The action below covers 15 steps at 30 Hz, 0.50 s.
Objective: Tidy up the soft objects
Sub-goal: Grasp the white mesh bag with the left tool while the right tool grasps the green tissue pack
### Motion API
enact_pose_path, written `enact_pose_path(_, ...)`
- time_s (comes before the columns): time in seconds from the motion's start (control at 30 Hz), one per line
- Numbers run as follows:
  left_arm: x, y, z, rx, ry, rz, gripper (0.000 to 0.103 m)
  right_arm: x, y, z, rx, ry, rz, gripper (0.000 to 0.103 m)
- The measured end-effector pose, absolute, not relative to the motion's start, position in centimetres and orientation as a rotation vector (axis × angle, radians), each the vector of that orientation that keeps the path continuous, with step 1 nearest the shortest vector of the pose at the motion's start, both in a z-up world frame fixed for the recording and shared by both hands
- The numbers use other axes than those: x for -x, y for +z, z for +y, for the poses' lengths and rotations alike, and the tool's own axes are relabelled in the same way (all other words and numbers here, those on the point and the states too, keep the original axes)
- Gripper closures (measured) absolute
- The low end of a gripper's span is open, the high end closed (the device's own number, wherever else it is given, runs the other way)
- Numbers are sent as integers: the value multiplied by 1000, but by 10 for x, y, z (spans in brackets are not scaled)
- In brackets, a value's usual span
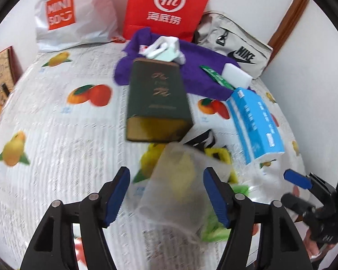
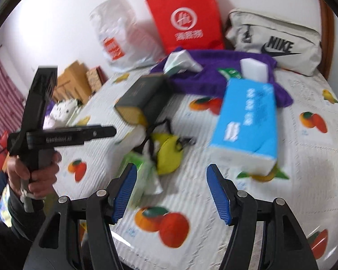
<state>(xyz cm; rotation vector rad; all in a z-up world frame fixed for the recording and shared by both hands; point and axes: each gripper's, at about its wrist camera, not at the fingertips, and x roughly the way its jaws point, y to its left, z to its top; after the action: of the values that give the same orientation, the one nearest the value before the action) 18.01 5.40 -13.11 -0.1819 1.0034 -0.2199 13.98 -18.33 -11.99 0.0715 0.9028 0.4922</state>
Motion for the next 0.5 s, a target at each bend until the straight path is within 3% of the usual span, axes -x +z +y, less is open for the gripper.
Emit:
enact_pose_path(0.43,-146,-148,88,264,-181,995,33,-135,-161,-121,15,535,960,41)
enact_pose_path(0.47,-146,-149,90,270,-181,997,33,-136,-163,-118,25,531,956,48)
enact_pose_path(0.5,-145,-149,90,274,-181,999,33,-137,-166,-117,39,522,951,63)
